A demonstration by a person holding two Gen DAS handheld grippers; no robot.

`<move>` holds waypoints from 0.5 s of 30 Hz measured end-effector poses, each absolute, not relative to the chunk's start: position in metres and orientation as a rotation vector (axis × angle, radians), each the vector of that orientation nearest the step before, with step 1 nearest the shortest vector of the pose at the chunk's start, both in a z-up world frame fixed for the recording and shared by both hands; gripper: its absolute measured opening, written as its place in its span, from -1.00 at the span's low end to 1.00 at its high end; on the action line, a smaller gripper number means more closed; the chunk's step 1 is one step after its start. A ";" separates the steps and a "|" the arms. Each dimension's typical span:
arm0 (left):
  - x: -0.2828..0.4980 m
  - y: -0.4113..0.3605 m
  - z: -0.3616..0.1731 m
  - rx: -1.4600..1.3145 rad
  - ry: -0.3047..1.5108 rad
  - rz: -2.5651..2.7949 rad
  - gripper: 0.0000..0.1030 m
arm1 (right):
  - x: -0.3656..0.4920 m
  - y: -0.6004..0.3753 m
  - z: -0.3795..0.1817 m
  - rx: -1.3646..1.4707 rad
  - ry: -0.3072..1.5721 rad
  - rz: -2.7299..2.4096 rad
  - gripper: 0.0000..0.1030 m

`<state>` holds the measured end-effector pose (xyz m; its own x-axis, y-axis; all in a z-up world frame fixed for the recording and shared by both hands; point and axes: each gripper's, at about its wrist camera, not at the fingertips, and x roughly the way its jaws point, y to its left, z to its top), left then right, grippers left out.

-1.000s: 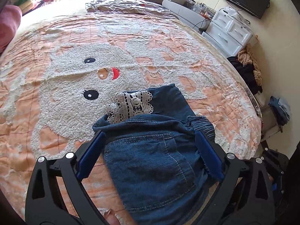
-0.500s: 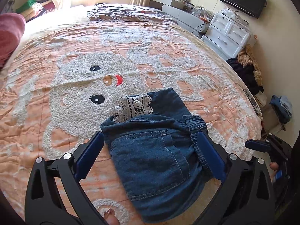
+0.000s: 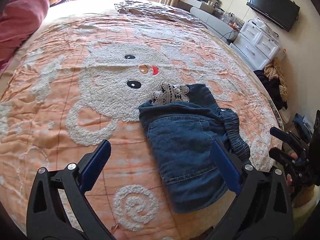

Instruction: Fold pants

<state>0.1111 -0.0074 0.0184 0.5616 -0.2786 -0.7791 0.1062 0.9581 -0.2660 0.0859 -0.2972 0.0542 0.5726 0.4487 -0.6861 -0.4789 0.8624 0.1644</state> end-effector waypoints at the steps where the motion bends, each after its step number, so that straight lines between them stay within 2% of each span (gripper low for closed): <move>1: 0.107 -0.007 0.017 -0.191 0.954 -0.229 0.81 | 0.087 -0.297 0.054 -0.047 0.793 0.533 0.62; 15: 0.079 -0.043 -0.023 -0.068 1.008 -0.208 0.81 | 0.124 -0.282 0.022 0.010 0.914 0.512 0.70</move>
<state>0.0795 -0.0430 -0.0231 0.5153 -0.2045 -0.8322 0.1417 0.9781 -0.1527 0.1241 -0.2818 0.0216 0.4994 0.4273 -0.7537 -0.4191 0.8805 0.2215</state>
